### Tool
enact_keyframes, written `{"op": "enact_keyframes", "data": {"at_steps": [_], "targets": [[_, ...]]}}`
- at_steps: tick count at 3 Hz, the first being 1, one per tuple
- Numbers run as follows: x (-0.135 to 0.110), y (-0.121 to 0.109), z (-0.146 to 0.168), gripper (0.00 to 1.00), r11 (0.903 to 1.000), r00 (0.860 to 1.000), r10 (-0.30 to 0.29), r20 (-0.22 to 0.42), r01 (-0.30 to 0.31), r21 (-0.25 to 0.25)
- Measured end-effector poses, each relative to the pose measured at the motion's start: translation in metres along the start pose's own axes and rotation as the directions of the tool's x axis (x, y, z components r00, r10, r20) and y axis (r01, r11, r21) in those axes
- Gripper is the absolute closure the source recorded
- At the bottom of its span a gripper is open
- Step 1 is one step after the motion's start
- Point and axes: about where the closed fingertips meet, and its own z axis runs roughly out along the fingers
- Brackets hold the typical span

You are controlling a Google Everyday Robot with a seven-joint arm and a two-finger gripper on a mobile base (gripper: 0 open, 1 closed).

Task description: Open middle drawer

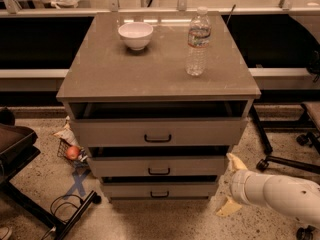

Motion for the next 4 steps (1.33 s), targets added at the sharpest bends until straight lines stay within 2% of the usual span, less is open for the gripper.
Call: {"op": "enact_keyframes", "data": {"at_steps": [1, 2, 4], "targets": [[0.003, 0.007, 0.012, 0.0, 0.9998, 0.999, -0.021, -0.04, 0.021, -0.007], [0.01, 0.01, 0.049, 0.0, 0.9939, 0.991, -0.105, -0.078, 0.101, -0.044], [0.01, -0.004, 0.108, 0.0, 0.9802, 0.977, -0.187, -0.104, 0.179, -0.085]]}}
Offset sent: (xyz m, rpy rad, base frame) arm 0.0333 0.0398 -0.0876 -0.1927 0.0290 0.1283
